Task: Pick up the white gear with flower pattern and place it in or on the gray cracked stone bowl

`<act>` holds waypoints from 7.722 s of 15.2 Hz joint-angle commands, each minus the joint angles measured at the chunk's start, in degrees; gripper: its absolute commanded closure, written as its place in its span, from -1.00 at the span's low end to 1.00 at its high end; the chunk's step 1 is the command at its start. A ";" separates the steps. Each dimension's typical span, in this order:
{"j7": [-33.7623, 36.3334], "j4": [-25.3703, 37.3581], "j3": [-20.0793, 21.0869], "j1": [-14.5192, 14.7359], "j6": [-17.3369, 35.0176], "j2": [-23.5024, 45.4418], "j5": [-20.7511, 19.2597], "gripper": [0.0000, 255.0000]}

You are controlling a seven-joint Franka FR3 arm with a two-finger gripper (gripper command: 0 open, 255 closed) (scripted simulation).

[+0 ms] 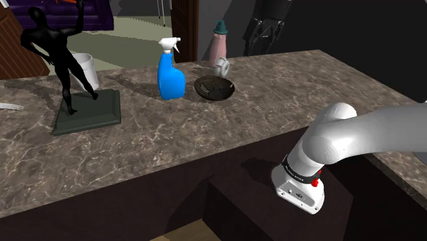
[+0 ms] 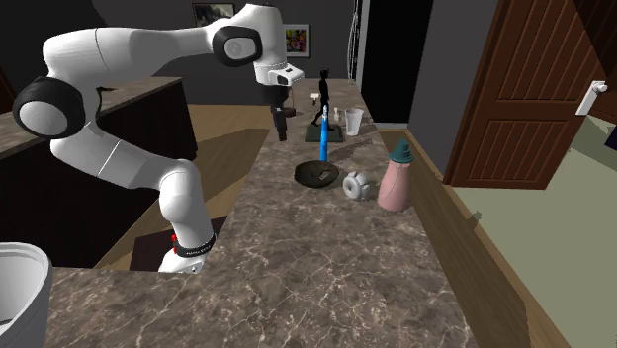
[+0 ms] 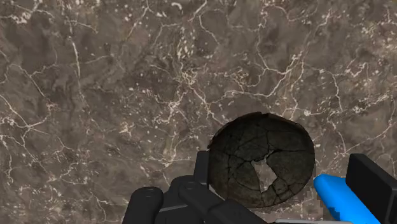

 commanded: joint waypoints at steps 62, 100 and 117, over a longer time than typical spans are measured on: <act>25.52 7.20 -1.24 -8.41 26.04 39.56 -5.19 -1.00; 25.43 19.80 -1.08 -8.34 10.62 36.74 -5.20 1.00; 25.26 -1.69 -6.53 -11.79 44.16 32.69 -0.16 -1.00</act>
